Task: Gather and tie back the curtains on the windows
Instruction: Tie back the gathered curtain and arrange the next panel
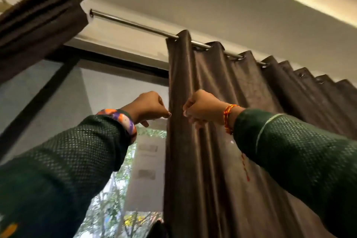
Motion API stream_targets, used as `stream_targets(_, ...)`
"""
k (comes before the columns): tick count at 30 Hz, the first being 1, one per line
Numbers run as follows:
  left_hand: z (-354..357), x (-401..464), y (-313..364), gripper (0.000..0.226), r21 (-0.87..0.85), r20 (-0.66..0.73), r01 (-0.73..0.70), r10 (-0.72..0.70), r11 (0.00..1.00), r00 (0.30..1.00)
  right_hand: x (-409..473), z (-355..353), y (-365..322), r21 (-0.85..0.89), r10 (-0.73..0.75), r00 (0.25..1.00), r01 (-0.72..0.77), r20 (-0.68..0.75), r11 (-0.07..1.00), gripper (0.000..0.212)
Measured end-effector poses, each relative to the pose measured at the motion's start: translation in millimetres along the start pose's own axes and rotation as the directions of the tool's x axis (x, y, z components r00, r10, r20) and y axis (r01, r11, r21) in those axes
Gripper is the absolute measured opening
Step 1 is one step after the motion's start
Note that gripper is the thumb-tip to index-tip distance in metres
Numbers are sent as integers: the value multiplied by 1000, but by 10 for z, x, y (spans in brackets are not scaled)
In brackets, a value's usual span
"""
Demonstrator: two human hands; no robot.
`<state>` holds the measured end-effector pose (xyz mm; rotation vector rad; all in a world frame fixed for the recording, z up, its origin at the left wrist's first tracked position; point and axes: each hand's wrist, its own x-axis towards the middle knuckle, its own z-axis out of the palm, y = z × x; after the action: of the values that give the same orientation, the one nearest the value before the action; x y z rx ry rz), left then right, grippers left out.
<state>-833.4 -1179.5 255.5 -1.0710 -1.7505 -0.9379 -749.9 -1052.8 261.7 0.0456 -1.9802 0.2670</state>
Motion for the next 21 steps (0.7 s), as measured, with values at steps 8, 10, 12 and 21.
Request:
stream_targets(8,505,310,826,29,-5,55,-103,103,995,993,-266,-851,1058,-193,180,973,-206,-144,959,22)
stream_targets(10,627,342,933,32,19,53,-124,123,992,991,-351,-925,1300,-180,248,958,-271,-142,946,22)
stream_targets(12,742,352,974,38,73,7,-126,126,989,992,-431,-943,1522,-156,300,944,-319,-135,935,23)
stream_targets(21,1374,409,703,77,112,126,8,-22,994,992,-675,-673,2245,-344,423,905,-409,-36,845,57)
